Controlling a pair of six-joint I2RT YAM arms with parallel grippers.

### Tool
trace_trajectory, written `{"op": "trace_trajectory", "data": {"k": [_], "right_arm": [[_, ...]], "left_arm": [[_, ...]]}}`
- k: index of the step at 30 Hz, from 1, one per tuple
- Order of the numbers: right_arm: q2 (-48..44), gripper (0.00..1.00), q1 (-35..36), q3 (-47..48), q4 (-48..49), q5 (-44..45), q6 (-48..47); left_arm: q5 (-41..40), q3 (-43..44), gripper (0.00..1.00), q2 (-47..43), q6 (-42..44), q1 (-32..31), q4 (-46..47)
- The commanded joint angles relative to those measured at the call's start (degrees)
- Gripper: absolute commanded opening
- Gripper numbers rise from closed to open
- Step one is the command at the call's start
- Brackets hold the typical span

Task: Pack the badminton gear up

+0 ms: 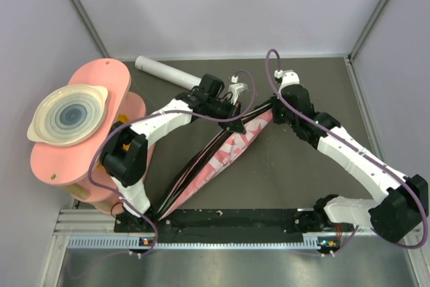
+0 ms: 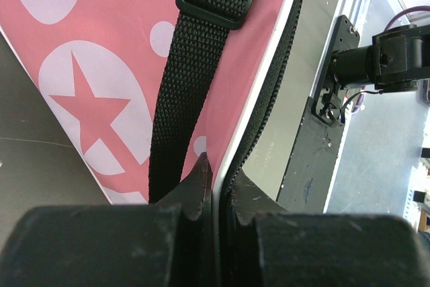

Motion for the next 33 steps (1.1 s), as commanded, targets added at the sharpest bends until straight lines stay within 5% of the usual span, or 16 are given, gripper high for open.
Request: {"op": "trace_trajectory", "data": {"k": [1, 10, 18, 23, 24, 25, 33], "right_arm": [[0.5, 0.0, 1.1, 3.4, 3.6, -1.8, -2.3], [-1.0, 0.0, 6.7, -0.7, 6.7, -18.9, -12.5], [-1.2, 0.0, 16.0, -6.4, 10.4, -20.0, -13.5], [-5.7, 0.0, 16.1, -9.2, 14.4, -15.2, -4.6], [-7.7, 0.11, 16.0, -9.4, 14.4, -12.0, -0.3], [-8.5, 0.41, 15.1, -9.1, 13.5, -9.8, 2.0], [-17.3, 0.8, 2.9, -7.0, -1.0, -5.5, 28.4]], "left_arm": [[5.3, 2.2, 0.0, -0.4, -2.1, -1.1, -0.9], [4.9, 3.6, 0.0, 1.0, -3.0, -1.1, -0.1], [6.0, 4.0, 0.0, 1.3, -2.3, -1.0, -0.2], [6.3, 3.3, 0.0, 0.9, -1.7, -1.1, -0.5], [6.3, 3.1, 0.0, 0.9, -1.6, -1.1, -0.4], [6.2, 3.0, 0.0, 0.9, -1.5, -1.1, -0.4], [4.2, 1.9, 0.0, -0.7, -1.1, -1.0, -0.2]]}}
